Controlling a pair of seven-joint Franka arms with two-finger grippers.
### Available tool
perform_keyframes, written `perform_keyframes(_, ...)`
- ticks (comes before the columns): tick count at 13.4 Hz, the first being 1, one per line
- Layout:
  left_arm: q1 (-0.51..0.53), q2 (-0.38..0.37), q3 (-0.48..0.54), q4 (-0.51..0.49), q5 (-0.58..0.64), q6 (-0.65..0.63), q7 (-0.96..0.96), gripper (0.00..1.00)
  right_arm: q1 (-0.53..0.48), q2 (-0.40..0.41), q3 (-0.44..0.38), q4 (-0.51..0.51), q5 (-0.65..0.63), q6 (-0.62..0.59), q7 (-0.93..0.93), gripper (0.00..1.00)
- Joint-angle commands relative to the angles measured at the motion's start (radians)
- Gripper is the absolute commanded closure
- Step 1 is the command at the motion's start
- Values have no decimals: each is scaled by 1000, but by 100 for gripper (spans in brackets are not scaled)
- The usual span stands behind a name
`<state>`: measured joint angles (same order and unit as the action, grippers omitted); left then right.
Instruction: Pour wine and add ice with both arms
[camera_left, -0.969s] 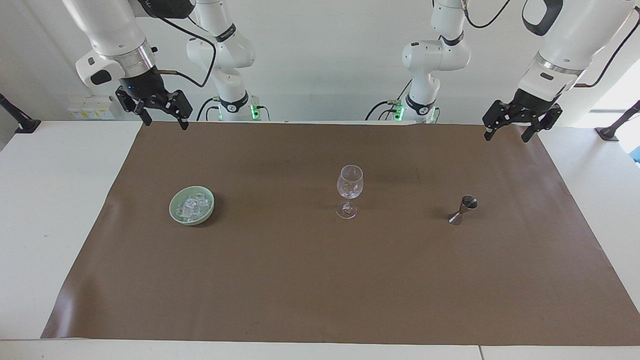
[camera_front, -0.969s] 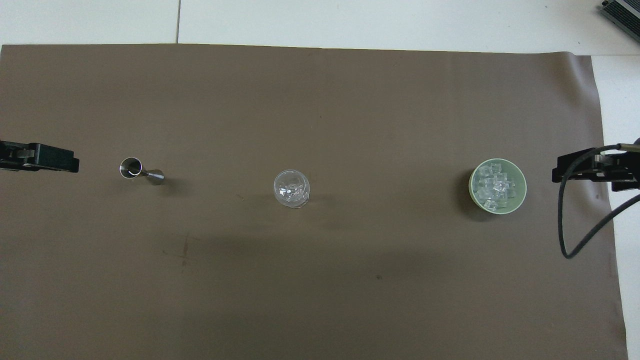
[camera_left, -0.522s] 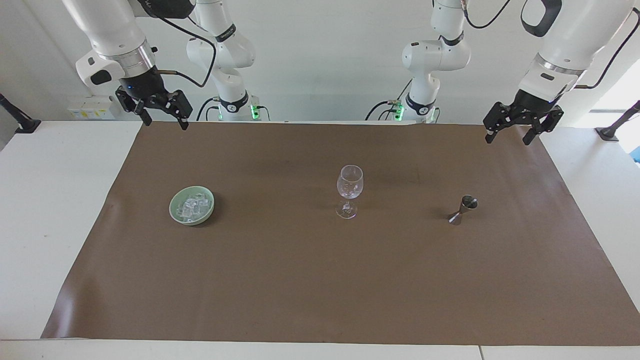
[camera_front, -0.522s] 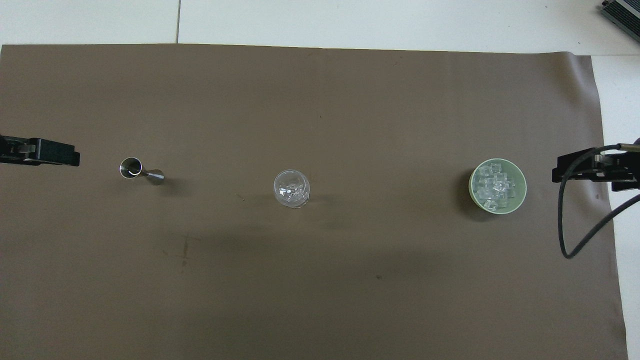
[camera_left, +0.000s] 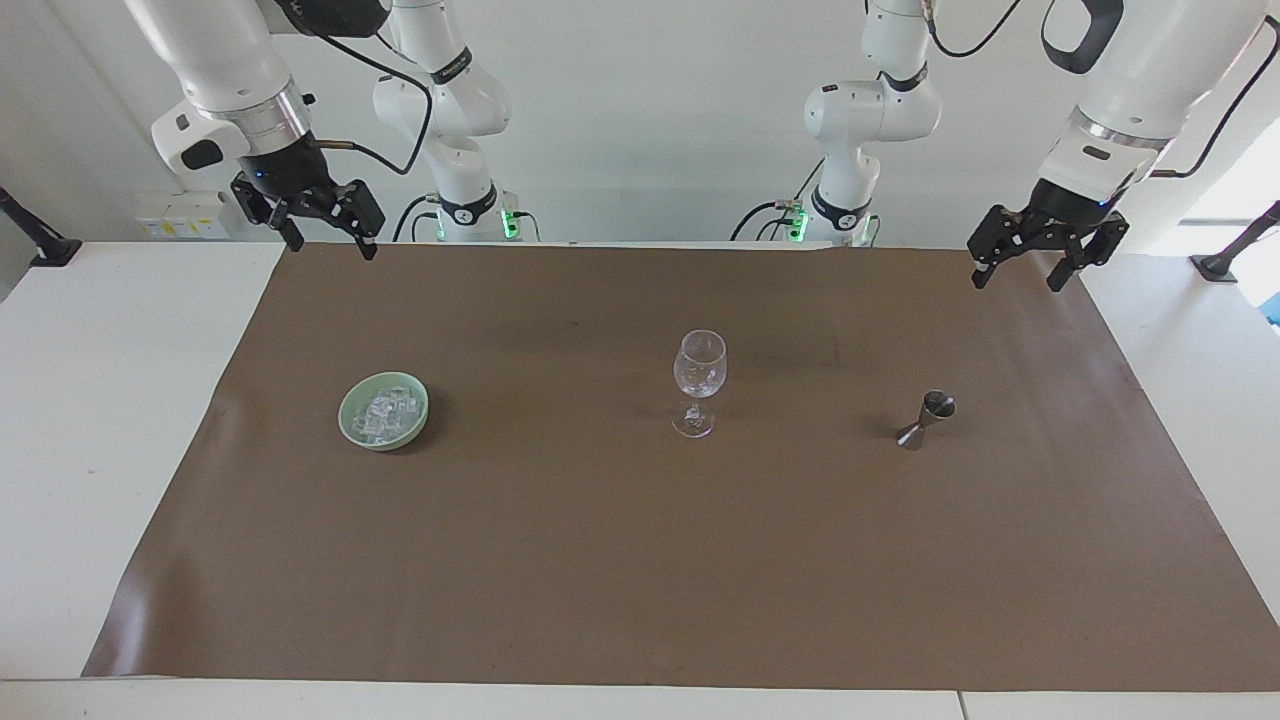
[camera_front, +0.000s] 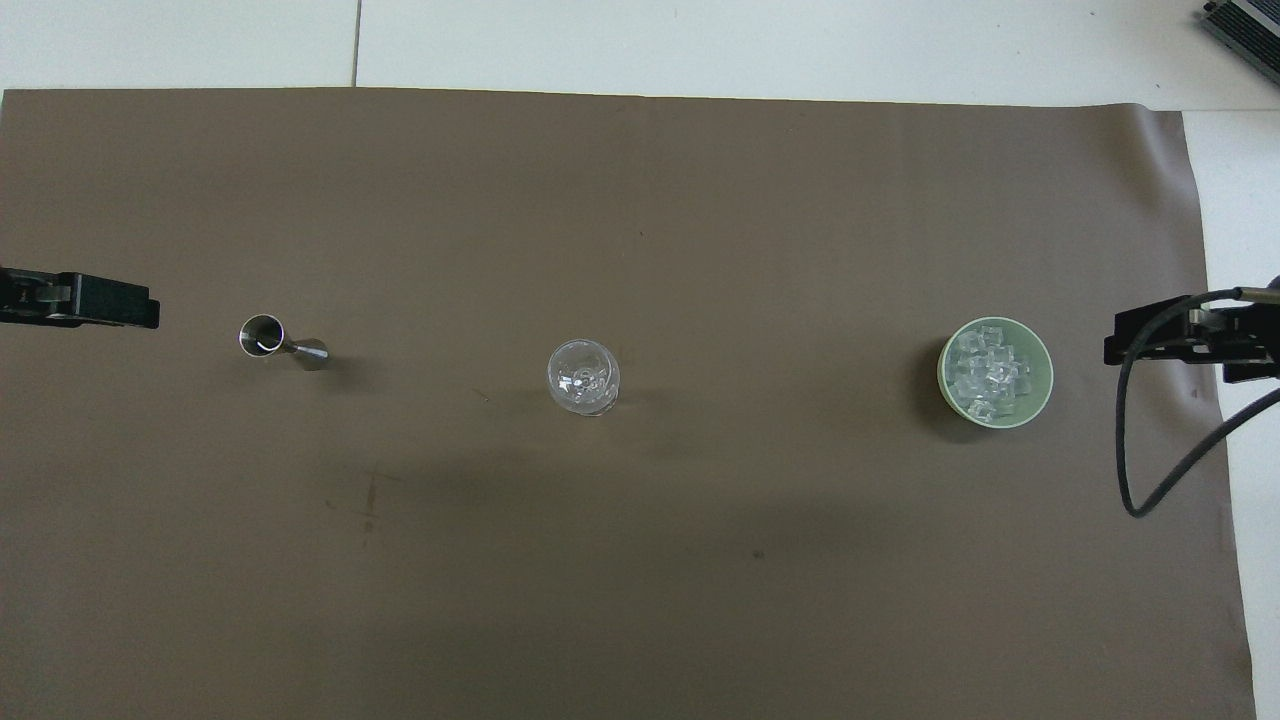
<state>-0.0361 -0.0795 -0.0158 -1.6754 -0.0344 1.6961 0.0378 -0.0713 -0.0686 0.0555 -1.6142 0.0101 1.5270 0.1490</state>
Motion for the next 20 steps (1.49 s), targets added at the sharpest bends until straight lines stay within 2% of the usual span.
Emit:
perform_keyframes(1,-16,-46,10,-67,-1,10,2,0,-2,-16,1,-16,1,-8,-23,0)
perform_keyframes(7,-30,-62,8,-98,-5,8,-18,0,-2,-16,1,-16,1,-10,-23,0)
perform_keyframes(12,-18,-33,14,-55,-41,-21,-24,0,-2,-16,1,-16,1,-10,-23,0)
perform_keyframes(20,18,191,34,187,-114,-147,-137,0,-2,-16,1,-16,1,-8,-23,0)
